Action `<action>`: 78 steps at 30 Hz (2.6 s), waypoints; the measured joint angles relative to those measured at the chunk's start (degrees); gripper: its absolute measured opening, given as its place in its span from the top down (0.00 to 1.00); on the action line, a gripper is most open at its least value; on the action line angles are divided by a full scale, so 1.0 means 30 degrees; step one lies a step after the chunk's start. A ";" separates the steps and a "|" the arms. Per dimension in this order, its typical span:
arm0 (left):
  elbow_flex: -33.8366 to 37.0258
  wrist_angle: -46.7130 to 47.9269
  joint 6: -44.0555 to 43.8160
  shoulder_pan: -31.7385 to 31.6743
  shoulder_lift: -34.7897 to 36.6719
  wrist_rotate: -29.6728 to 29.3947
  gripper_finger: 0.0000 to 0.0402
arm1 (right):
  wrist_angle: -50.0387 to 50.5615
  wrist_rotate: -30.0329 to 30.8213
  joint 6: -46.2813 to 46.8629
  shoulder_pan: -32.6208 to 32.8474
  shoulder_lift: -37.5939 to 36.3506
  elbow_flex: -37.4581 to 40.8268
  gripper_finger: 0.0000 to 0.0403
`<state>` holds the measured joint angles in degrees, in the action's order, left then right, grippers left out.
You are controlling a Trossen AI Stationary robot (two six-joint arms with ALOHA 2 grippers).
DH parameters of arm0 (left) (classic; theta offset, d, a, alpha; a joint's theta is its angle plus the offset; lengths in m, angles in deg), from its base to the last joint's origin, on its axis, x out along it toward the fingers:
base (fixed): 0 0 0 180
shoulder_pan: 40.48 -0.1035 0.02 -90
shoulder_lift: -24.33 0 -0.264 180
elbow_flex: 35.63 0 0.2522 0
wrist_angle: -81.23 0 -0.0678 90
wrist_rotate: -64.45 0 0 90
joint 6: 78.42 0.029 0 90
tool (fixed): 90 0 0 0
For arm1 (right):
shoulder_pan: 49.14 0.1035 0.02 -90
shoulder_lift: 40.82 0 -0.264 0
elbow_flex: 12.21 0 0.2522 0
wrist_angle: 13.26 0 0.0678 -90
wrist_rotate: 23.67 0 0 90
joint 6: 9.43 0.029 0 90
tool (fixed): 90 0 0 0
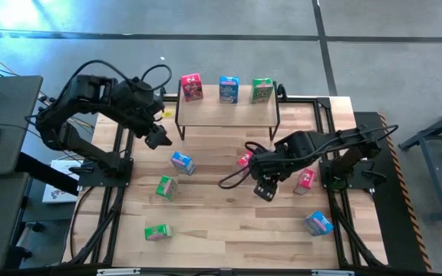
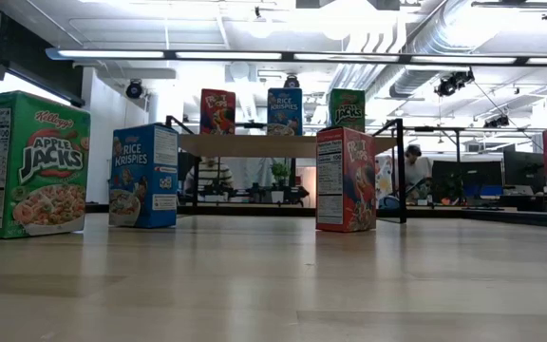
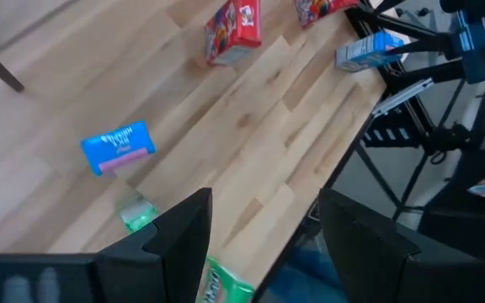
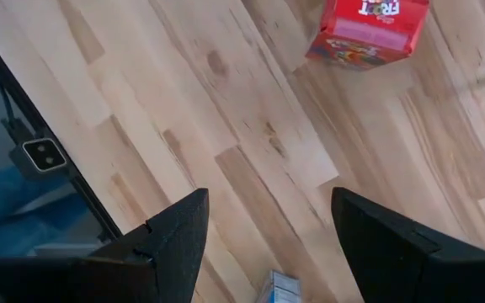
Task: Stack cereal on shelf
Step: Put the top green cereal box on the shelf aligned with the other green cereal box
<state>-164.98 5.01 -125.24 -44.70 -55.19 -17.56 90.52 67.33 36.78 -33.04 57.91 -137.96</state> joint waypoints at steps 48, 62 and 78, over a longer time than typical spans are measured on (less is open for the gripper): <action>1.0942 -0.0604 -1.0795 0.6570 0.0350 -0.3993 0.48 | -0.0024 0.0831 -0.3496 0.0000 -0.0015 0.0000 0.40; 1.3970 -0.3650 -1.2782 0.7747 0.0342 -0.3684 0.48 | -0.0087 0.0831 -0.3562 0.0000 -0.0015 0.0000 0.40; 1.6402 -0.6198 -1.3849 0.7967 0.0328 -0.3446 0.48 | -0.0117 0.0825 -0.3567 0.0000 -0.0015 0.0000 0.40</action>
<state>-115.78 -13.58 -166.78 -20.80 -54.21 -27.89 90.17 69.81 26.08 -33.04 57.87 -137.96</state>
